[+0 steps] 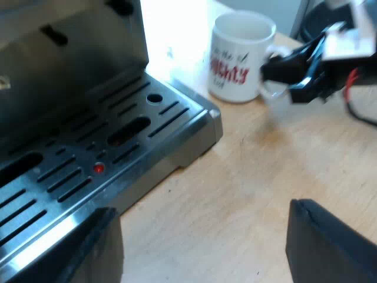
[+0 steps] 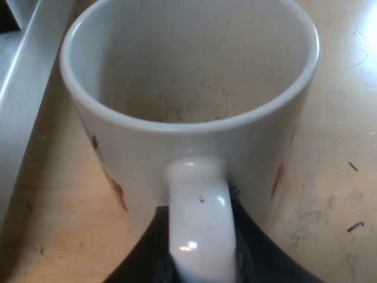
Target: Place mug into machine
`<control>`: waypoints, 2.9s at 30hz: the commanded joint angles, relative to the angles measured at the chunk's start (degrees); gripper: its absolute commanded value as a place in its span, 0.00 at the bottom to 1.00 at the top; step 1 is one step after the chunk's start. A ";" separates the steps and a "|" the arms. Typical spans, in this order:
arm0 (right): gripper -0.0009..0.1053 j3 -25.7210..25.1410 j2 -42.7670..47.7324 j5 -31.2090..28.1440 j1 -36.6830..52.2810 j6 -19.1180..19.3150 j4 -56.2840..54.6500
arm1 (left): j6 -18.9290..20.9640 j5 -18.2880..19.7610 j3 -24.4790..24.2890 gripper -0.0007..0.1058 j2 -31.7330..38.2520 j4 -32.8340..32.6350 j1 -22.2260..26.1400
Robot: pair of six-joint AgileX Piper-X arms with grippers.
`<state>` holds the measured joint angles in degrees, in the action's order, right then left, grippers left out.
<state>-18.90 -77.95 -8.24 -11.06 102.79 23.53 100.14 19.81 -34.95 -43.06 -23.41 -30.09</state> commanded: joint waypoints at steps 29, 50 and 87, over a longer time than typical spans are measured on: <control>0.01 -4.19 50.81 -5.24 -24.43 3.80 -42.98 | 1.40 -1.20 -0.21 0.62 26.73 -13.19 -0.37; 0.01 -7.10 36.15 -6.77 -45.87 -5.33 -34.50 | 5.71 -12.93 -0.21 0.64 34.27 -25.95 -0.37; 0.01 -22.81 -2.79 -14.32 -44.27 -7.76 -14.90 | 2.86 0.20 13.33 0.60 27.33 -6.63 16.06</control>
<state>-40.39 -81.36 -21.37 -55.80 96.08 5.15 103.23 18.90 -21.40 -15.66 -31.11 -14.32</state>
